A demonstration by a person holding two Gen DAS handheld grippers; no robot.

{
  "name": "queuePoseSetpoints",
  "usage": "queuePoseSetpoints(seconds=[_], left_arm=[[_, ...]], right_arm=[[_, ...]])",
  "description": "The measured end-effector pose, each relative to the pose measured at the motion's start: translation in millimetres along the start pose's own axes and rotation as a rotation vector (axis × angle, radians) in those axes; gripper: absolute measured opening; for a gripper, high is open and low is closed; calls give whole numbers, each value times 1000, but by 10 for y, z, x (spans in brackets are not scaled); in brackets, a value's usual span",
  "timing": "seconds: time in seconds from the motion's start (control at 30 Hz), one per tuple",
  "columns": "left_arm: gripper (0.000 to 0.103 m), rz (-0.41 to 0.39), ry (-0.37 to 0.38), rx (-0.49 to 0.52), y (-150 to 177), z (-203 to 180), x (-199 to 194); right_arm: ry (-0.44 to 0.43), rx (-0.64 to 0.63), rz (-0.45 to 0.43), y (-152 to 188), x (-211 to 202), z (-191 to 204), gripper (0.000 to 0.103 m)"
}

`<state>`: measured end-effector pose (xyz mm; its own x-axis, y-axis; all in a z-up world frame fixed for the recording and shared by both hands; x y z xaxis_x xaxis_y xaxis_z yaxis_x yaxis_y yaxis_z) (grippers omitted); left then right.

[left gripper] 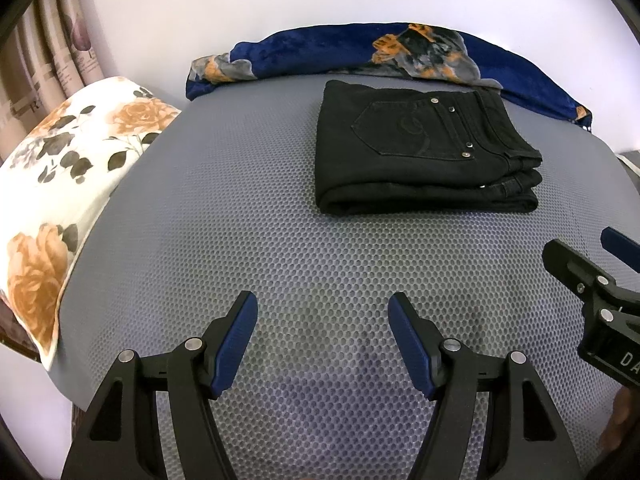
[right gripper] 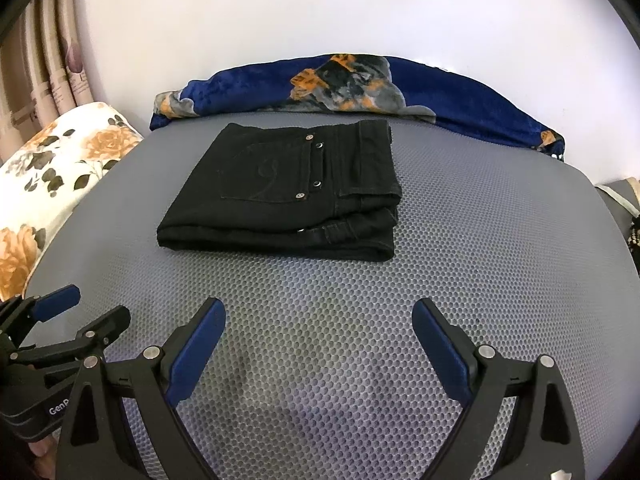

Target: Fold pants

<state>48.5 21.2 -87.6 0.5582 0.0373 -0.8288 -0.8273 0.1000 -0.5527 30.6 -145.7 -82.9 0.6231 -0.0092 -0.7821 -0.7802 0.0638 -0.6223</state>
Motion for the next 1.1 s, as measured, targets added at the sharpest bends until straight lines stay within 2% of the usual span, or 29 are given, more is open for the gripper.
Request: queuePoseSetpoints(seconds=[0.37, 1.1], left_arm=[[68, -9, -8, 0, 3, -12, -11], [68, -18, -13, 1, 21, 9, -33]], right_arm=[[-36, 24, 13, 7, 5, 2, 93], [-17, 35, 20, 14, 40, -47, 93]])
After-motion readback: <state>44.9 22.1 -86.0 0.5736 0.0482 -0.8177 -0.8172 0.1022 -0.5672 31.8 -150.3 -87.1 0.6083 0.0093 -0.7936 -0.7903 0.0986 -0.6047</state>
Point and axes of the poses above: each gripper's, at about its wrist camera, not at the fingertips, and x roughly the way its jaws point, z to its left, y to its underside, the point moved 3 cm from there along x, roughly the way its jaws point, and after that the axes turned 2 degrees about z, right-handed, at the moved point
